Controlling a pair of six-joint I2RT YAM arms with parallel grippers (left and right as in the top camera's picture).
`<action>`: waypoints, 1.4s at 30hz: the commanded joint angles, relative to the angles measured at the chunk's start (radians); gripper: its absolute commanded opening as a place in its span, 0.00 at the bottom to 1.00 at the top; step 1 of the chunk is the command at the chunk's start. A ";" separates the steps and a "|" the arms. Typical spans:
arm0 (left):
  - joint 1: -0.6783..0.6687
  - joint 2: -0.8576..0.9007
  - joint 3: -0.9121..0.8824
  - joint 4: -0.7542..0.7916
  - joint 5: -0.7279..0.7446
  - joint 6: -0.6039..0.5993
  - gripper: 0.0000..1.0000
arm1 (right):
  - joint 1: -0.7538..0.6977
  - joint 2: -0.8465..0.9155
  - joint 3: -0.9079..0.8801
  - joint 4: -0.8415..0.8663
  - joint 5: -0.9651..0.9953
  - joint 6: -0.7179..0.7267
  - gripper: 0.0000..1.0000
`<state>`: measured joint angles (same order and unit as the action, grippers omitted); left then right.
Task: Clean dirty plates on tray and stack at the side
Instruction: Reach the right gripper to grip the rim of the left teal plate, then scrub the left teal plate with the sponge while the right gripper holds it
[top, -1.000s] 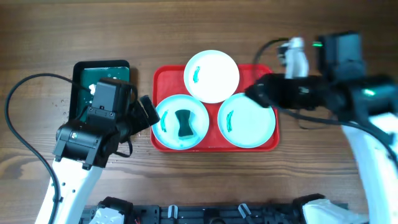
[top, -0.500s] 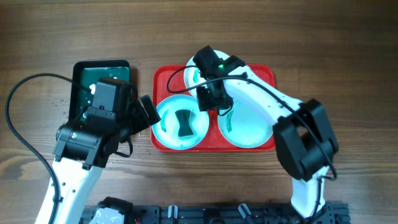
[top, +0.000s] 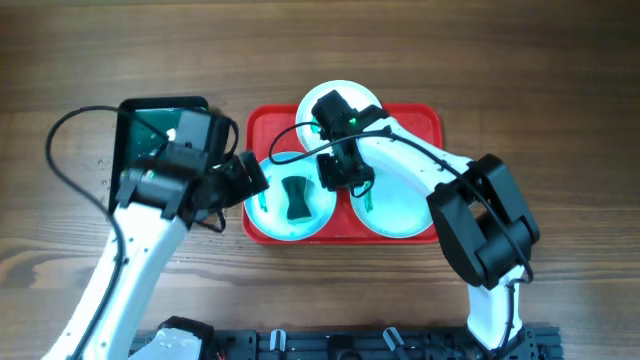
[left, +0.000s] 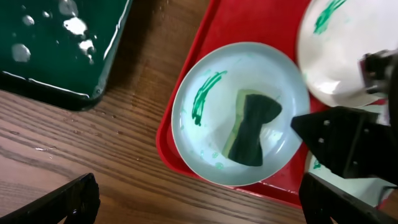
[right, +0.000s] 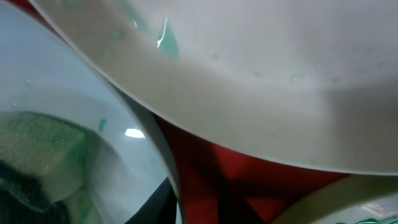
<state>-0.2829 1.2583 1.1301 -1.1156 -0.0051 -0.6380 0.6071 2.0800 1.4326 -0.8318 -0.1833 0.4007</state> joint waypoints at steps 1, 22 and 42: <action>0.006 0.086 0.002 0.010 0.047 0.012 1.00 | 0.004 0.011 -0.017 0.011 -0.009 -0.004 0.11; 0.068 0.349 0.002 0.161 0.409 0.265 0.75 | 0.004 0.011 -0.021 0.053 -0.069 0.021 0.05; 0.042 0.352 -0.194 0.393 0.432 0.184 0.57 | 0.004 0.011 -0.021 0.070 -0.068 0.045 0.05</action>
<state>-0.2394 1.6238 0.9470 -0.7547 0.3992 -0.4377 0.6052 2.0792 1.4223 -0.7712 -0.2359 0.4259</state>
